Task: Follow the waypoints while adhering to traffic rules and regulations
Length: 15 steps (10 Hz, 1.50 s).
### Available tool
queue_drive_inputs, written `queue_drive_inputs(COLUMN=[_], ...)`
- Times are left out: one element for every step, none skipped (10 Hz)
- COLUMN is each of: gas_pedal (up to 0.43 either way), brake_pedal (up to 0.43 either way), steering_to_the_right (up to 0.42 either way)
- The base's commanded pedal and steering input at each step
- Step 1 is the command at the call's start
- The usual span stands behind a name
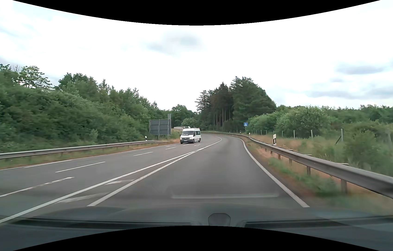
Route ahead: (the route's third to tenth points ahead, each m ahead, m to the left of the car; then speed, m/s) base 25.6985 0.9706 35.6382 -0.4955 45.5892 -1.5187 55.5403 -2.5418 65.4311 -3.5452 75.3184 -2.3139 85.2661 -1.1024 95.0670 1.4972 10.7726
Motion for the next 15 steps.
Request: queue_drive_inputs(gas_pedal=[0.378, 0.390, 0.390, 0.390, 0.390, 0.390, 0.390, 0.398, 0.409, 0.409, 0.409, 0.409, 0.409, 0.409, 0.409], brake_pedal=[0.000, 0.000, 0.000, 0.000, 0.000, 0.000, 0.000, 0.000, 0.000, 0.000, 0.000, 0.000, 0.000, 0.000, 0.000], steering_to_the_right=[0.084, 0.081, 0.074, 0.063, 0.053, 0.041, 0.035, 0.030, 0.026, 0.022, 0.018, 0.014, 0.011, 0.009, 0.008])
